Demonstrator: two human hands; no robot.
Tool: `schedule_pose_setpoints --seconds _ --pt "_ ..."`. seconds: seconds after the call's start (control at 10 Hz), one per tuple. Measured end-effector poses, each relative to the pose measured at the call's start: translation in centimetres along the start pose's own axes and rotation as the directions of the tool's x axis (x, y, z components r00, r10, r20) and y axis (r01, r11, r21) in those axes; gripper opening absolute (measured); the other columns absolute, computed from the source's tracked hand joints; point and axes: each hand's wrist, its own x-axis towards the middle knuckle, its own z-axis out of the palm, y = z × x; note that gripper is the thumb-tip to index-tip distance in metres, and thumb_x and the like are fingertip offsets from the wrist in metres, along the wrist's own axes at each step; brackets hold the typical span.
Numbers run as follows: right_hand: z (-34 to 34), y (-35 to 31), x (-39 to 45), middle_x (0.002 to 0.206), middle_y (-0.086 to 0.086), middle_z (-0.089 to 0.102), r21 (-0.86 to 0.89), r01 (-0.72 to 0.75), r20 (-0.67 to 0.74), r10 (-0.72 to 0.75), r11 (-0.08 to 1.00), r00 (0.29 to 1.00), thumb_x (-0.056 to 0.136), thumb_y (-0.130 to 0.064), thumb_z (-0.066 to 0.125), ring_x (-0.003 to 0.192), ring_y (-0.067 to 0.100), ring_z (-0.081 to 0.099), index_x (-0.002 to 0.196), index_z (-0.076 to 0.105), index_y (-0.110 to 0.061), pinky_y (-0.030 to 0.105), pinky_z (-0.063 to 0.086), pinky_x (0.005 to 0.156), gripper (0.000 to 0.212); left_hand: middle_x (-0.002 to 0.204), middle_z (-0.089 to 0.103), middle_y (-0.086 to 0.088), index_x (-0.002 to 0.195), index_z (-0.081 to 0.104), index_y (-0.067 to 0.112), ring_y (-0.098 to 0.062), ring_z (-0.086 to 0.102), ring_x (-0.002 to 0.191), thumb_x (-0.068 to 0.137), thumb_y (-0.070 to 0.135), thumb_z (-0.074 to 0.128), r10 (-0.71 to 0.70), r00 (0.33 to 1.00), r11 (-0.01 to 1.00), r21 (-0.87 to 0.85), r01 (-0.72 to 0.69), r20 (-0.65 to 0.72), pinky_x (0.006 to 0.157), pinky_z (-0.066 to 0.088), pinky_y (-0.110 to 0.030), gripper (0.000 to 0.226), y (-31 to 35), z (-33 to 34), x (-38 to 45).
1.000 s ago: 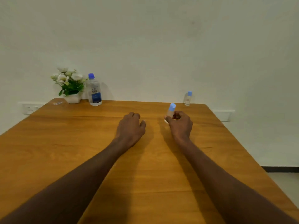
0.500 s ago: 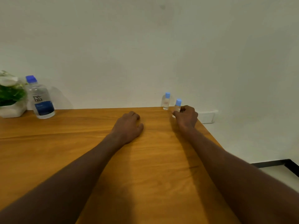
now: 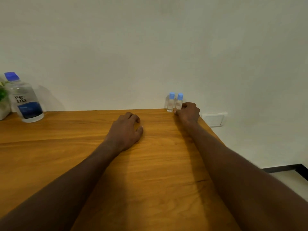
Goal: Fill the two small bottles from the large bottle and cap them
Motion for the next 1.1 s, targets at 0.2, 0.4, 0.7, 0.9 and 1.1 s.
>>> schedule_pose_setpoints --seconds 0.2,0.4,0.7,0.9,1.1 --pt "0.5 0.0 0.4 0.109 0.01 0.077 -0.008 -0.013 -0.032 0.012 1.0 0.999 0.089 -0.016 0.08 0.098 0.024 0.068 0.109 0.078 -0.007 0.028 0.042 0.074 0.022 0.139 0.053 0.0 0.132 0.058 0.022 -0.022 0.05 0.128 0.102 0.047 0.052 -0.005 1.0 1.0 -0.001 0.005 0.0 0.107 0.045 -0.042 0.039 0.0 -0.1 -0.1" --pt "1.2 0.2 0.9 0.105 0.01 0.077 -0.047 0.007 -0.045 -0.009 0.999 0.999 0.091 -0.016 0.076 0.08 0.016 0.056 0.105 0.078 -0.008 0.029 0.043 0.072 0.016 0.139 0.053 0.003 0.133 0.058 0.023 -0.02 0.05 0.128 0.102 0.047 0.051 0.001 1.0 1.0 -0.012 -0.001 -0.01 0.107 0.045 -0.041 0.039 0.0 -0.1 -0.2" --pt "1.5 0.3 1.1 0.112 0.008 0.077 -0.053 0.003 -0.021 -0.004 0.999 1.0 0.092 -0.02 0.076 0.089 0.02 0.063 0.113 0.078 -0.013 0.029 0.043 0.073 0.023 0.139 0.053 0.002 0.133 0.058 0.024 -0.02 0.05 0.127 0.102 0.048 0.05 0.0 1.0 1.0 0.006 0.0 -0.003 0.106 0.046 -0.042 0.04 -0.1 -0.1 -0.2" --pt "1.3 0.2 1.1 0.111 0.01 0.077 -0.062 0.004 -0.005 -0.005 0.998 1.0 0.091 -0.019 0.077 0.096 0.023 0.067 0.109 0.077 -0.009 0.029 0.044 0.074 0.021 0.139 0.053 0.002 0.133 0.058 0.024 -0.021 0.051 0.128 0.102 0.048 0.051 -0.001 1.0 1.0 0.01 0.001 0.008 0.106 0.046 -0.043 0.04 -0.1 -0.1 -0.1" --pt "0.2 -0.2 -0.4 0.119 0.013 0.07 -0.096 -0.074 0.019 0.077 0.993 0.997 0.087 -0.021 0.079 0.109 0.028 0.064 0.118 0.067 -0.005 0.034 0.045 0.077 0.038 0.135 0.058 0.001 0.131 0.062 0.018 -0.02 0.055 0.123 0.102 0.042 0.054 -0.007 1.0 0.999 -0.046 0.006 -0.013 0.103 0.049 -0.04 0.038 0.1 -0.5 -0.5"
